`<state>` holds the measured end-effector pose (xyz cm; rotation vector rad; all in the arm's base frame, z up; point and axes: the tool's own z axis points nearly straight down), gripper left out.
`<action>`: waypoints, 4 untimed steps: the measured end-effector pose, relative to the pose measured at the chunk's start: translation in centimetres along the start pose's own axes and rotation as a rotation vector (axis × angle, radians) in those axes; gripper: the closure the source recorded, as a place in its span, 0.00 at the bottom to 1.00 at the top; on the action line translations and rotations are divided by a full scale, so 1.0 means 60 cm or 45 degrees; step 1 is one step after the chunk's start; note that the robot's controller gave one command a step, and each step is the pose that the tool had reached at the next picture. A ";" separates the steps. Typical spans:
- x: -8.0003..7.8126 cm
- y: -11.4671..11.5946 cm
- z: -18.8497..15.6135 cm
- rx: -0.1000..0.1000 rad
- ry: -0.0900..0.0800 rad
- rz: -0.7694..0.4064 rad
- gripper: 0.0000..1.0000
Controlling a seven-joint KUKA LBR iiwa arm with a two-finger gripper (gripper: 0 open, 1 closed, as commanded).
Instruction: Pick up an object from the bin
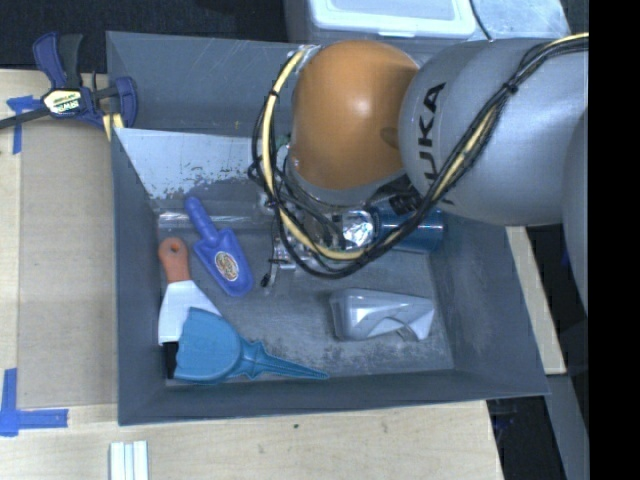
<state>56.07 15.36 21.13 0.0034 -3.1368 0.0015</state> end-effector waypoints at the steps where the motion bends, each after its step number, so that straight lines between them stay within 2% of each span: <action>1: -0.003 -0.001 -0.007 -0.002 -0.010 0.004 0.00; 2: -0.088 0.023 0.169 -0.006 -0.017 0.215 0.00; 3: -0.086 0.033 0.078 -0.012 -0.028 0.394 0.00; 4: -0.087 0.111 0.184 -0.009 -0.013 1.027 0.00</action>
Offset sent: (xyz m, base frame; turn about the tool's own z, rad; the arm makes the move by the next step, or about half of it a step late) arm 0.0661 0.0192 -0.1413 0.2244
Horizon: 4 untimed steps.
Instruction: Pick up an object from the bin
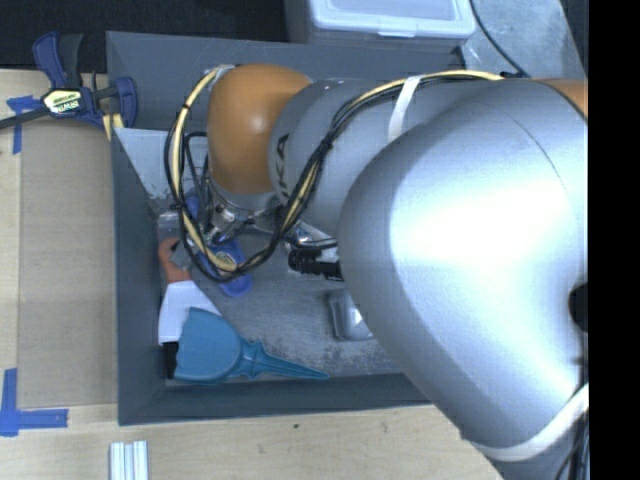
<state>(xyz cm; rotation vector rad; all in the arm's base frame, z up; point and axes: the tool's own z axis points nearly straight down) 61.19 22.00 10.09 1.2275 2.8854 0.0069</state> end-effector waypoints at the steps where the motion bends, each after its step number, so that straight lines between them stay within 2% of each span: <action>1: -0.028 -0.038 0.051 -0.013 -0.009 0.185 0.00; 2: -0.037 -0.025 0.051 -0.004 0.000 0.241 1.00; 3: -0.037 -0.025 0.051 -0.003 0.000 0.240 1.00; 4: -0.037 -0.027 0.021 0.003 0.003 0.240 1.00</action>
Offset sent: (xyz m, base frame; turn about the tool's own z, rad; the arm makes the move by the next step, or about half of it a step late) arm 0.0047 -0.0264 -0.0309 0.1931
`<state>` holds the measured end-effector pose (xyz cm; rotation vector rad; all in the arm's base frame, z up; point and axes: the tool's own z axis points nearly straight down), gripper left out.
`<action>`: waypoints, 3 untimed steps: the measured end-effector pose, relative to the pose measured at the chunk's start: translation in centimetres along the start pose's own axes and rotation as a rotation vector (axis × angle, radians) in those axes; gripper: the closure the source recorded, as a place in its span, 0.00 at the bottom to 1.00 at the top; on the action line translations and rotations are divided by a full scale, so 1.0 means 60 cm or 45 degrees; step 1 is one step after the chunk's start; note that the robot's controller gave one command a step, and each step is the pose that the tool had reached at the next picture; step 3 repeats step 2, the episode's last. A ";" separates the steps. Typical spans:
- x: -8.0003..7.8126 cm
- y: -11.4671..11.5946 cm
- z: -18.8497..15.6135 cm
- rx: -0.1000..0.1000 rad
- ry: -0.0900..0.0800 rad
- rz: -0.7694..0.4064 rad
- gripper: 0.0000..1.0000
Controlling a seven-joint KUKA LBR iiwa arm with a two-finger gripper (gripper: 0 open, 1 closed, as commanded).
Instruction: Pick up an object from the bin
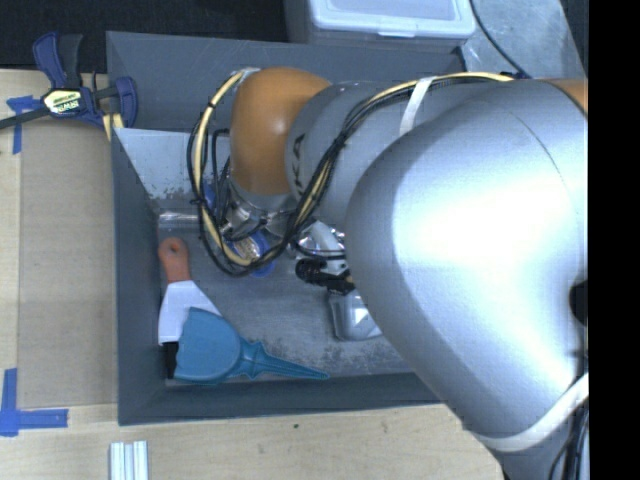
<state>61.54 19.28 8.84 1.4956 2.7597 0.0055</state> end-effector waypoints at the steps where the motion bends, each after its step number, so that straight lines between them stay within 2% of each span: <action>1: -0.002 0.004 -0.041 -0.009 -0.003 -0.001 1.00; 2: -0.002 0.001 -0.089 -0.002 -0.001 -0.003 1.00; 3: -0.002 0.001 -0.089 -0.002 -0.001 -0.003 1.00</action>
Offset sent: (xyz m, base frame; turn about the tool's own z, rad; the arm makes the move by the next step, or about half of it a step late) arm 0.0015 0.0002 0.0732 -0.0004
